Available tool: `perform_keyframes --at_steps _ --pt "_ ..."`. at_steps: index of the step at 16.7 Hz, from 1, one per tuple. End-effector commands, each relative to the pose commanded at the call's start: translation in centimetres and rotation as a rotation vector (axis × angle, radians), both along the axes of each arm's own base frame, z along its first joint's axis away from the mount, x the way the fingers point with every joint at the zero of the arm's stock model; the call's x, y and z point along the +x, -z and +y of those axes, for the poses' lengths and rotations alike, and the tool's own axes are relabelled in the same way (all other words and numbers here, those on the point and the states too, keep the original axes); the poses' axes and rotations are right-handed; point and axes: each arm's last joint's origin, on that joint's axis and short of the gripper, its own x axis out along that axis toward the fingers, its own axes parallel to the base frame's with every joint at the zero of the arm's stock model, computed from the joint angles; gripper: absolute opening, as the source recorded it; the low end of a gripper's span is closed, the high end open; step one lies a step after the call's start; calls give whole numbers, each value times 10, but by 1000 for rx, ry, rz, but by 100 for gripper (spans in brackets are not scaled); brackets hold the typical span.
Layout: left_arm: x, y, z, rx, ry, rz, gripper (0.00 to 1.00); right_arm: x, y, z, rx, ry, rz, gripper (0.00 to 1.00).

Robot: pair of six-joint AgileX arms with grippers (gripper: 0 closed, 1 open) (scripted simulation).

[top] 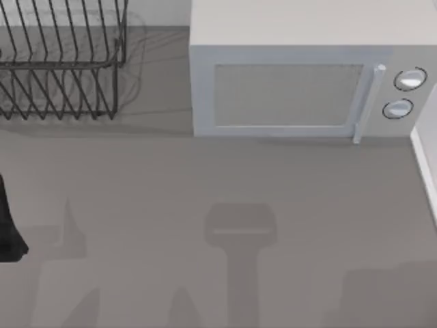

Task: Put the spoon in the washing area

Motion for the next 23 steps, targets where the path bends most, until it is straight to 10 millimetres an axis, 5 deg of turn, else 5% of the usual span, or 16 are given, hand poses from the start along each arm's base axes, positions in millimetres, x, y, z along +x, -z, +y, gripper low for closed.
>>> perform_keyframes --at_steps 8,17,23 --pt "0 0 0 0 0 0 100 2 4 0 4 -19 11 100" --pt "0 0 0 0 0 0 100 4 90 -2 2 -16 7 100" --pt "0 0 0 0 0 0 100 2 100 -2 4 -17 12 100"
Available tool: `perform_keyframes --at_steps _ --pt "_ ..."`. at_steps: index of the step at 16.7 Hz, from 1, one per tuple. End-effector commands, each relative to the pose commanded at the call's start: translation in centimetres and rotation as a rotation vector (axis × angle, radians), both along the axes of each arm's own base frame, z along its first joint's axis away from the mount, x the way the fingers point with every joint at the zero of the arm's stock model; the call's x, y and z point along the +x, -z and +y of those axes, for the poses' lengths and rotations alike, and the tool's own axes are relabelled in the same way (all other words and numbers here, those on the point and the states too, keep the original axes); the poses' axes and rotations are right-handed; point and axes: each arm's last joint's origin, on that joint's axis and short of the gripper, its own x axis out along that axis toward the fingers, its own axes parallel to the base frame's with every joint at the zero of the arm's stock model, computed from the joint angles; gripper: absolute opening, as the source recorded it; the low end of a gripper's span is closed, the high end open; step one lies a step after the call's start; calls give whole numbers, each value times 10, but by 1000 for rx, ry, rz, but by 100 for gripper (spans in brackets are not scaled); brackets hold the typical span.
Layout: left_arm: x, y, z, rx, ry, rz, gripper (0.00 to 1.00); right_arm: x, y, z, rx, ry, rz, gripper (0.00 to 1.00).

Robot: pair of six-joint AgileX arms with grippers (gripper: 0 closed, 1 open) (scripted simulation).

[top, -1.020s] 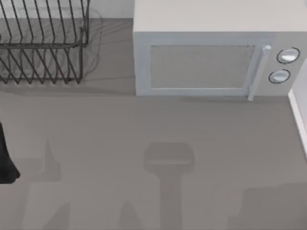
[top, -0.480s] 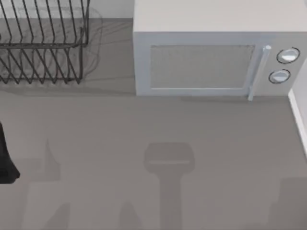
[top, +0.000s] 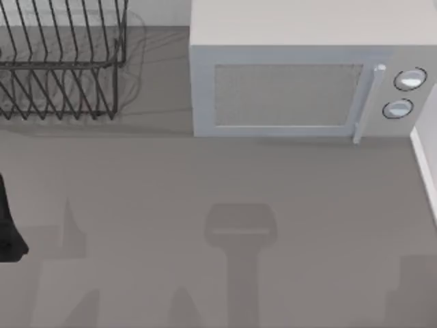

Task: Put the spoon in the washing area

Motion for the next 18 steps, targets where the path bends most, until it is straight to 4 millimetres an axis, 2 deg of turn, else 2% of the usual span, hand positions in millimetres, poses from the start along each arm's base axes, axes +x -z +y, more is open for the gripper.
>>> perform_keyframes --at_steps 13,18 --pt "0 0 0 0 0 0 100 0 0 0 0 0 0 2" --pt "0 0 0 0 0 0 100 0 0 0 0 0 0 0"
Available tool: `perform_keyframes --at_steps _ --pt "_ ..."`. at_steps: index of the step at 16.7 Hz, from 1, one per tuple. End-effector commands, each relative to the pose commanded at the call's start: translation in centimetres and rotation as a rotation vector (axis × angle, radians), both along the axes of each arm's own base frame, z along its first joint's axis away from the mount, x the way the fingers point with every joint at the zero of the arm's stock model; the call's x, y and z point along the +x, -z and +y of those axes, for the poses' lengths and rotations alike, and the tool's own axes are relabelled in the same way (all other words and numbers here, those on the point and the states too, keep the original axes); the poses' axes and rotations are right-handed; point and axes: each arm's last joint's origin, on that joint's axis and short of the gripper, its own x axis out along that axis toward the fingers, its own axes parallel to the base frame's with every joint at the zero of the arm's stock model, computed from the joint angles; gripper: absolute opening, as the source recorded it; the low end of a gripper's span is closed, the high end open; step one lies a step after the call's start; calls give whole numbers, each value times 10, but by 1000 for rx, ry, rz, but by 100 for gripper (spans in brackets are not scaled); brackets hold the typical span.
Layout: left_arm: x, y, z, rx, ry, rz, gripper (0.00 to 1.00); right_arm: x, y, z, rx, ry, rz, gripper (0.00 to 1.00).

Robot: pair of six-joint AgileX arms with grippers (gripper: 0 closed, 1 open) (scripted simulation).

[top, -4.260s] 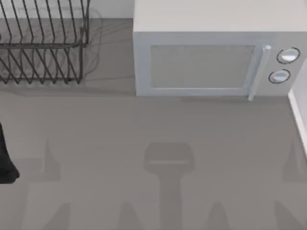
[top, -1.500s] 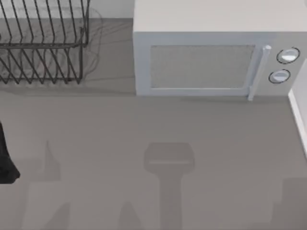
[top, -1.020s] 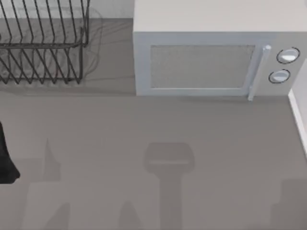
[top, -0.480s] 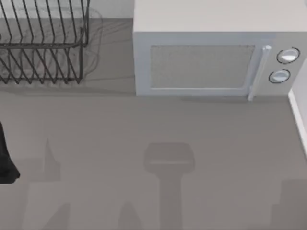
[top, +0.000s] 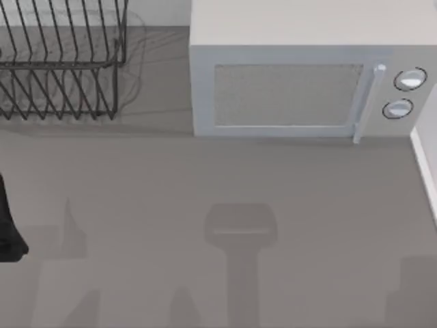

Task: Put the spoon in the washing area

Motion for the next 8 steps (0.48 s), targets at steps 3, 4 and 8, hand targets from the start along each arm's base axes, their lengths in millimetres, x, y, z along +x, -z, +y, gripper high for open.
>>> perform_keyframes --at_steps 3,4,8 --pt "0 0 0 0 0 0 100 0 0 0 0 0 0 0" --pt "0 0 0 0 0 0 100 1 -22 1 -35 35 -6 0" --pt "0 0 0 0 0 0 100 5 -37 -1 -35 29 -5 0"
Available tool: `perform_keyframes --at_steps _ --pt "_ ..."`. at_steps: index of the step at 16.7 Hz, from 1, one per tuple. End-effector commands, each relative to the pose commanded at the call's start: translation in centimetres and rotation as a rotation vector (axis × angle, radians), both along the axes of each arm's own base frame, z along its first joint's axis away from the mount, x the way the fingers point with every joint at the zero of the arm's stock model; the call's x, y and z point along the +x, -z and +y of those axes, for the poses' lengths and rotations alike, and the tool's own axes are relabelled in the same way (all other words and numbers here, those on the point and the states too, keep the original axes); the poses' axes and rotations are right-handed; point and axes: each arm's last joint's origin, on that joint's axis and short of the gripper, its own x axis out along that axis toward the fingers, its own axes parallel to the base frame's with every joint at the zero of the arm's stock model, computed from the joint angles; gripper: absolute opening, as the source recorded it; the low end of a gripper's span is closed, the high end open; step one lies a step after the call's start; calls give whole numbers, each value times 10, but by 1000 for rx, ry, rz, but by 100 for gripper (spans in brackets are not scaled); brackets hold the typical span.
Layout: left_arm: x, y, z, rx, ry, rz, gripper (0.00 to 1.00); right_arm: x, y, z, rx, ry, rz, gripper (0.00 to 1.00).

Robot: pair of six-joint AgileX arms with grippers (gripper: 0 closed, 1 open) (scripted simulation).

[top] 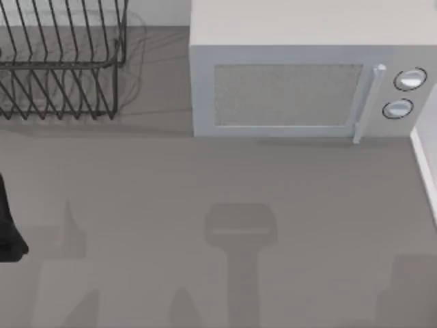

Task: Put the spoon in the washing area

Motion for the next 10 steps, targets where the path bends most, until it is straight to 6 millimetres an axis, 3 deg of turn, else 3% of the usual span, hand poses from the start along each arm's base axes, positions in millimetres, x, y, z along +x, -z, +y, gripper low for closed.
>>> perform_keyframes --at_steps 7,10 --pt "0 0 0 0 0 0 100 -3 -74 1 5 0 15 0" --pt "0 0 0 0 0 0 100 -4 -85 2 0 6 -1 0"
